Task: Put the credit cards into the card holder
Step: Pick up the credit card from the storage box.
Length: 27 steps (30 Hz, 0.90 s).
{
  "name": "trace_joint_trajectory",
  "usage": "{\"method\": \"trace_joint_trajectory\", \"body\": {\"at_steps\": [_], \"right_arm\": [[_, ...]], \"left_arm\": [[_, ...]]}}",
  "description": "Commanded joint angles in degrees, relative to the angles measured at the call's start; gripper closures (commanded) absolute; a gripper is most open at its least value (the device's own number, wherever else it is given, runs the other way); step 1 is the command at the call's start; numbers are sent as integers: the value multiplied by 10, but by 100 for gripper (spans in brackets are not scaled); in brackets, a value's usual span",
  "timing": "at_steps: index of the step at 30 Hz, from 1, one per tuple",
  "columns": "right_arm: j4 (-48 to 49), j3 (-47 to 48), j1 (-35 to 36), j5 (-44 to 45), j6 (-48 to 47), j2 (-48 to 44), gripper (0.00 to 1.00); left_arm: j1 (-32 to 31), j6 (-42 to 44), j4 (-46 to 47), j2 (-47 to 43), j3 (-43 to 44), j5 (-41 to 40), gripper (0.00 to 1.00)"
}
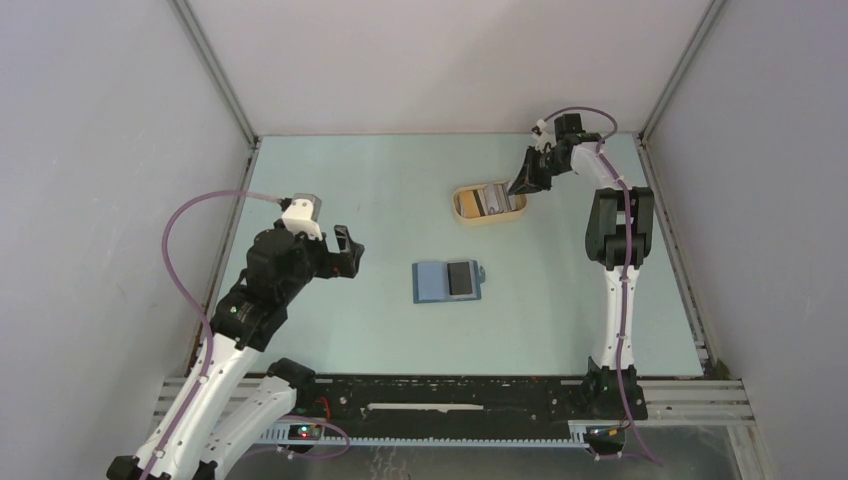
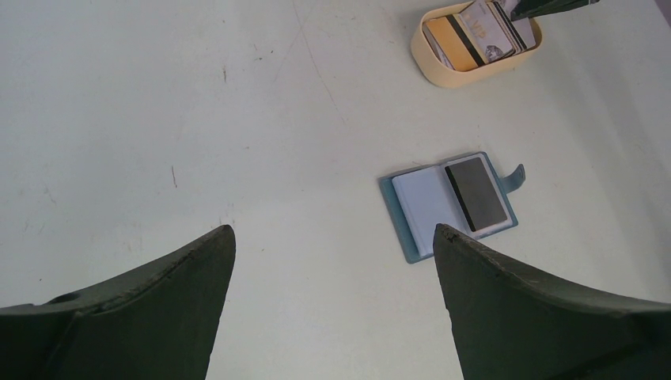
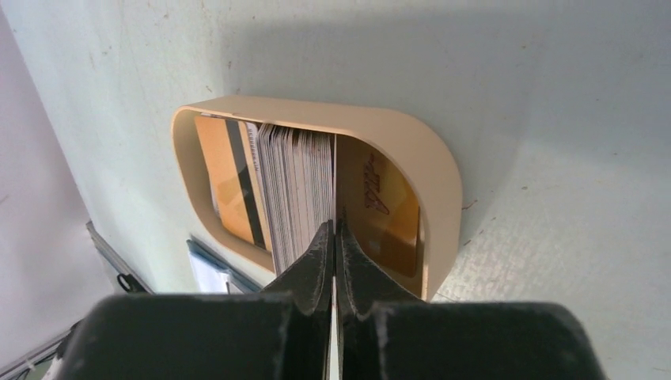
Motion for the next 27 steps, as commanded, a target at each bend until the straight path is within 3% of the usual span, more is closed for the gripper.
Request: {"method": "trace_joint_trajectory", "body": {"at_steps": [1, 17, 22, 27], "right_arm": [[10, -4, -2, 28, -26, -34, 97], [34, -48, 12, 117, -122, -127, 100], [-3, -73, 12, 63, -223, -201, 100], [-27, -172, 10, -31, -295, -358, 100]], "left_arm": [[5, 8, 11, 1, -9, 8, 0], [15, 0, 20, -6, -13, 46, 0], [25, -30, 44, -25, -24, 77, 0], [28, -113, 130, -36, -74, 185, 0]]}}
